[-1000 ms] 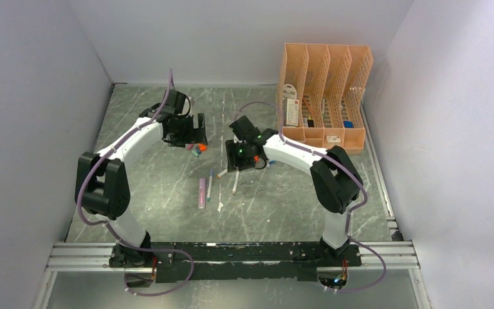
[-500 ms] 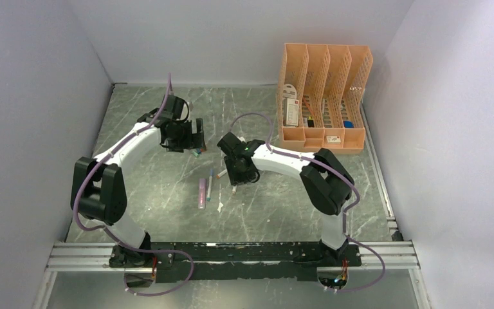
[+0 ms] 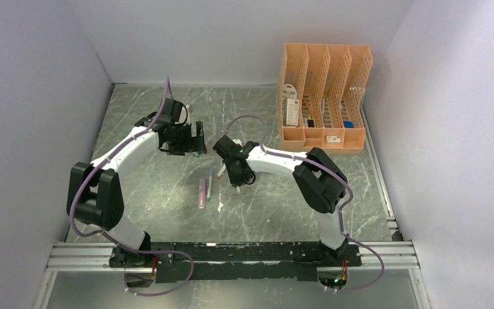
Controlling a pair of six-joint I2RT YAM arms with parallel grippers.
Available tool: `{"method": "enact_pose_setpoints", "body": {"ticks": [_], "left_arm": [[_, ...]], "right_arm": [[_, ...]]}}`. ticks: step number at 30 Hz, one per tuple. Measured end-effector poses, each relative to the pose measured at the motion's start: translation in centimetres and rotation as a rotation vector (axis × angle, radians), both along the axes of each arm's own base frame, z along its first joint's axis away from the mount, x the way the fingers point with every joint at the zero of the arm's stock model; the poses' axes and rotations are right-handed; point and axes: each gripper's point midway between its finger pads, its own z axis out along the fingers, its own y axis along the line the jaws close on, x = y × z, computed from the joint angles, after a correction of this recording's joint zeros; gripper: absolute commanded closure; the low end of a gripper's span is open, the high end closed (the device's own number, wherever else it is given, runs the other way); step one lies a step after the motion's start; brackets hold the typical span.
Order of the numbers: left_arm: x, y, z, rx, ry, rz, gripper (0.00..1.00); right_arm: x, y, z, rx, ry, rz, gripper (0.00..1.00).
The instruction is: Open the pen caps
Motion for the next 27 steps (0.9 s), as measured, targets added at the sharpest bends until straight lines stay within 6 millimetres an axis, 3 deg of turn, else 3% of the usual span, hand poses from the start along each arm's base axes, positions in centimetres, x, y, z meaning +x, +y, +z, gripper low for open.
{"method": "enact_pose_setpoints", "body": {"ticks": [3,8,11,20,23,27], "left_arm": [[-0.2,-0.2,0.0,-0.013,0.005,-0.009,0.00],[-0.4,-0.8,0.7,-0.049,-0.001,-0.030,0.00],[-0.6,-1.3,1.4,-0.076,-0.011,-0.045,0.00],[-1.6,-3.8,4.7,-0.244,-0.079,-0.142,0.00],[-2.3,-5.0,6.4,-0.331,-0.111,-0.185,0.00],[-3.2,-6.8,10.1,-0.481,-0.196,-0.254,0.00]], "right_arm": [[-0.4,-0.3,0.1,0.013,-0.003,0.002,0.96],[-2.6,-2.2,1.0,0.036,0.021,0.030,1.00],[-3.5,-2.6,3.5,0.115,-0.002,0.055,1.00],[-7.3,-1.2,15.5,0.587,-0.199,0.280,1.00],[-8.3,-1.0,17.3,0.685,-0.224,0.338,1.00],[-8.9,-0.7,18.2,0.754,-0.226,0.376,1.00]]}}
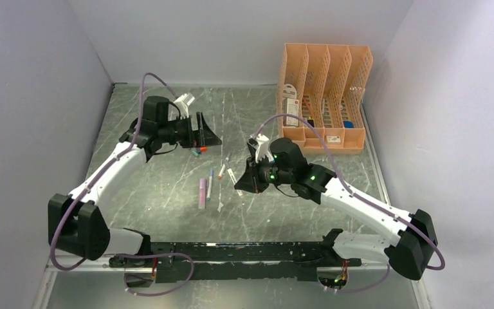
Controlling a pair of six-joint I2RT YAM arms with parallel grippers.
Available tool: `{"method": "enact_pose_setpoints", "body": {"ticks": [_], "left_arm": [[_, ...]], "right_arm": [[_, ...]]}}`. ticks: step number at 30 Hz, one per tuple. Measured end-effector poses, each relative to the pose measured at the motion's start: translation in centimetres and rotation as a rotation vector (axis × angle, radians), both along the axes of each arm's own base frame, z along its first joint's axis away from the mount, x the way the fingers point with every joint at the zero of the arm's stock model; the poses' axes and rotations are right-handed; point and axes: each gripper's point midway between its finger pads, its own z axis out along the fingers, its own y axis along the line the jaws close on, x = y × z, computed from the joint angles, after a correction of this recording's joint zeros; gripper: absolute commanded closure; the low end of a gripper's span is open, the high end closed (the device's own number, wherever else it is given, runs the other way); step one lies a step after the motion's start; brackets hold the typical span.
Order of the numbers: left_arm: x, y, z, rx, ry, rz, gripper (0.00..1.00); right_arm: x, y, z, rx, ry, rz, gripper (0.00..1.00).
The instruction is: Open the pen caps
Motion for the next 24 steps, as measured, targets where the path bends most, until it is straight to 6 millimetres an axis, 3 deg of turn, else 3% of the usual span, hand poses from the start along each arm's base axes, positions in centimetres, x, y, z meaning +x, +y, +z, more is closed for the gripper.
{"method": "enact_pose_setpoints", "body": {"ticks": [3,6,11,17,24], "left_arm": [[-0.6,-0.9,2.4,-0.097,-0.057,-0.037,0.00],[-1.3,-1.5,3.3,-0.173,-0.077,-0.064,0.01],[-2.4,-2.7,2.7,-0.245,-0.046,-0.090,0.02],[-3.6,-4.9,3.0,-0.281,-0.049,-0.136,0.05],[-3.9,-6.1,3.3,-0.287,-0.062,-0.132,0.31]], "right_arm": [[0.4,0.2,0.1,0.018,0.003,0.006,1.00],[1.2,0.3,-0.6,0.011,0.026,-0.005,1.00],[2.9,0.6,-1.9,0.013,0.081,-0.038,1.00],[3.9,1.9,-0.8,0.073,0.081,-0.031,1.00],[4.2,2.6,0.6,0.122,0.061,-0.020,1.00]]}}
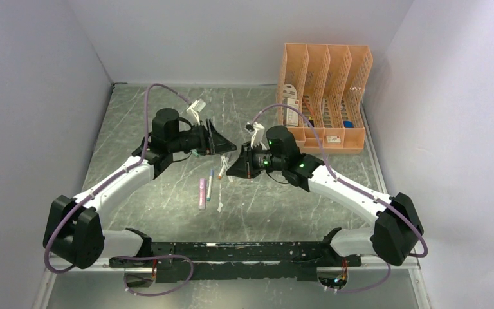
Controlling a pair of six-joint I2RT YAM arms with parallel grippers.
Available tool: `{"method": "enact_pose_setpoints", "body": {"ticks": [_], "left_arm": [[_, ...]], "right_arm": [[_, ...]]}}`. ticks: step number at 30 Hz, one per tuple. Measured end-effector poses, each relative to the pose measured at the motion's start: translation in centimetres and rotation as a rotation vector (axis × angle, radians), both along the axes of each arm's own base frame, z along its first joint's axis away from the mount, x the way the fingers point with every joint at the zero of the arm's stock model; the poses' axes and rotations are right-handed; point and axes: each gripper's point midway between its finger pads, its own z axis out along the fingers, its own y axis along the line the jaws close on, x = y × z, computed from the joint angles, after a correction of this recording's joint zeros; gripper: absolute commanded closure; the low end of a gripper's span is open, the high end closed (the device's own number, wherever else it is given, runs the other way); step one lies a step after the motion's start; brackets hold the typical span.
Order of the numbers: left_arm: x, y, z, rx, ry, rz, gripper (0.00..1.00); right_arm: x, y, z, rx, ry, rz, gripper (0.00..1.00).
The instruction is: Open the pen caps
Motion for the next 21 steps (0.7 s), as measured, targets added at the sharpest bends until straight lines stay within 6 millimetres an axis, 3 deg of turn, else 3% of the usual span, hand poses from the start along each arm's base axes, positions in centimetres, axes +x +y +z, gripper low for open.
{"method": "enact_pose_setpoints", "body": {"ticks": [3,13,21], "left_arm": [[0.2,-0.1,0.1,-0.001,-0.008,0.011,0.35],[0.7,0.0,0.0,0.000,-0.004,0.044,0.33],[0.6,-0.3,-0.3,0.006,0.002,0.058,0.58]], "right_arm": [[0.1,0.0,0.1,0.004,-0.001,-0.003,1.00],[0.8,-1.2,0.1,0.015,0.014,-0.062,1.00],[0.9,-1.3,0.2,0.026,0.028,-0.072,1.00]]}}
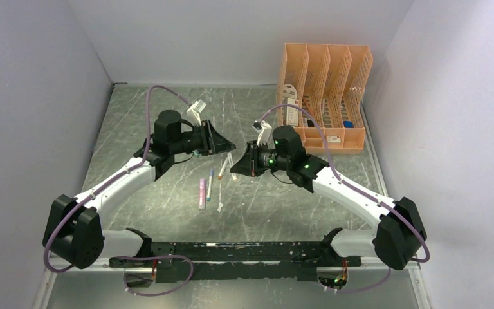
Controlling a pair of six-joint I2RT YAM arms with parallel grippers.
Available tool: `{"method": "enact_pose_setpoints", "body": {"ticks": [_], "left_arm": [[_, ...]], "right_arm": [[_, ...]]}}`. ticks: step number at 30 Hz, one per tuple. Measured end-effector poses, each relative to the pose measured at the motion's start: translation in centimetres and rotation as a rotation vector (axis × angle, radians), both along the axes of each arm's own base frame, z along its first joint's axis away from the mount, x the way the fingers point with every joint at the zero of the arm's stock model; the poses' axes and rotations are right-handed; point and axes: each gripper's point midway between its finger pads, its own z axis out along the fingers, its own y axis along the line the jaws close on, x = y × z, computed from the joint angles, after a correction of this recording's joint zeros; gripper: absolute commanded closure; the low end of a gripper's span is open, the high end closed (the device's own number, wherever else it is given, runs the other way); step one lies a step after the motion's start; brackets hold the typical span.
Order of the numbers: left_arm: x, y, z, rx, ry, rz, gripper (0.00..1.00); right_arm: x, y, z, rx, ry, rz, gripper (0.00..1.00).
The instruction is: Open the pen caps
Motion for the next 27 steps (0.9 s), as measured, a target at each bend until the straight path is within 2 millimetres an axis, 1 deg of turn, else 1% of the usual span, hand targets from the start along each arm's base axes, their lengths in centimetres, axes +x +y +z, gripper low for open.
{"method": "enact_pose_setpoints", "body": {"ticks": [2,3,4,5,8,9,11,13,14,17,19,20,23,24,27], "left_arm": [[0.0,-0.1,0.0,0.002,-0.001,0.002,0.65],[0.0,-0.2,0.0,0.003,-0.002,0.004,0.73],[-0.1,-0.3,-0.1,0.004,-0.001,0.006,0.84],[-0.1,-0.3,-0.1,0.006,-0.001,0.007,0.92],[-0.2,-0.6,-0.2,0.006,-0.003,0.004,0.93],[-0.3,-0.7,-0.2,0.007,-0.002,0.002,0.93],[-0.3,-0.8,-0.3,0.010,0.001,0.002,0.93],[-0.2,-0.9,-0.4,0.011,0.001,0.004,0.93],[-0.3,-0.9,-0.4,0.011,0.002,0.002,0.93],[-0.4,-1.1,-0.5,0.011,0.004,-0.004,0.93],[-0.5,-1.2,-0.5,0.010,0.007,-0.006,0.93],[-0.6,-1.2,-0.5,0.010,0.007,-0.008,0.93],[-0.6,-1.3,-0.5,0.009,0.009,-0.008,0.93],[-0.5,-1.3,-0.5,0.010,0.008,-0.004,0.93],[-0.2,-1.1,-0.7,0.016,0.009,0.013,0.93]], "right_arm": [[-0.1,0.0,0.0,0.003,0.001,0.005,1.00],[-0.1,0.0,0.0,0.004,0.003,0.007,1.00],[-0.2,0.1,0.0,0.004,0.004,0.009,1.00],[-0.2,0.1,0.0,0.005,0.004,0.010,1.00],[-0.3,0.0,-0.2,0.002,0.010,0.010,1.00],[-0.3,0.0,-0.3,0.001,0.013,0.009,0.93],[-0.3,-0.1,-0.4,0.002,0.015,0.008,0.77],[-0.3,-0.1,-0.4,0.002,0.018,0.004,0.67],[-0.3,0.0,-0.3,0.004,0.021,0.002,0.64],[-0.1,0.0,-0.3,0.004,0.017,-0.002,0.63],[0.2,0.2,-0.2,0.001,0.014,-0.004,0.67],[0.5,0.3,-0.1,-0.001,0.013,-0.007,0.72],[1.3,0.7,-0.2,-0.013,0.009,-0.014,0.98],[1.4,0.9,-0.3,-0.017,0.009,-0.012,1.00],[1.5,1.0,-0.5,-0.023,0.017,-0.010,1.00]]}}
